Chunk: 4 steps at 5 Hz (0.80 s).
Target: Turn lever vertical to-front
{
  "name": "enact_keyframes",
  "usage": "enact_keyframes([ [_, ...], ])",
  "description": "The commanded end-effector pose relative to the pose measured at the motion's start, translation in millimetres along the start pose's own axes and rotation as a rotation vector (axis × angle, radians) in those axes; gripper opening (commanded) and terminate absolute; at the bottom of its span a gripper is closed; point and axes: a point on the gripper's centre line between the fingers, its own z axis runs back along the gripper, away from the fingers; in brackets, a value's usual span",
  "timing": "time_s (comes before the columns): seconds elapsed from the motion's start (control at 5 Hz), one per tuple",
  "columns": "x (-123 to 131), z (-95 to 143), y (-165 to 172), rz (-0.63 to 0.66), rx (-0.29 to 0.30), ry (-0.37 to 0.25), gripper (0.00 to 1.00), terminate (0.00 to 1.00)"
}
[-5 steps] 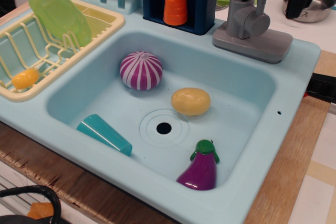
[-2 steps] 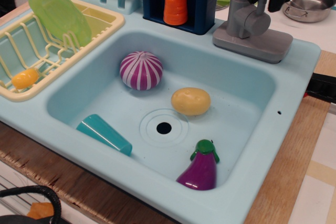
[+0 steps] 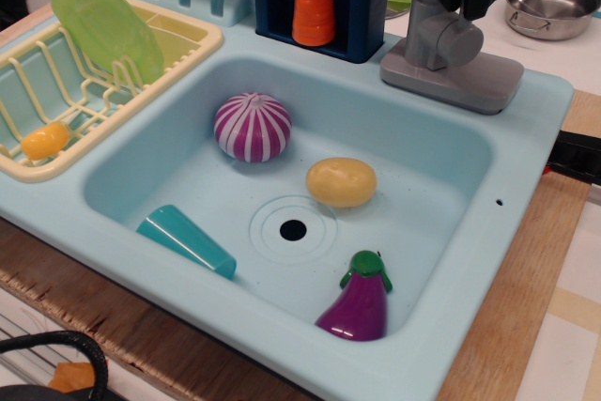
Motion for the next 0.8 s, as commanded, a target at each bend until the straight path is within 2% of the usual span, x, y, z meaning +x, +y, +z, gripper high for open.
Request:
enact_keyframes([
  [0.0,-30.3,5.0,24.3,0.12,0.0,-0.006,0.0,0.0],
  [0.2,-47.3,-1.0,36.1,0.166,-0.012,-0.003,0.0,0.0],
  [0.4,-52.6,-8.7,42.7,0.184,-0.03,0.004,0.0,0.0],
  [0.6,-61.9,-17.8,46.5,0.223,-0.056,0.051,0.0,0.0],
])
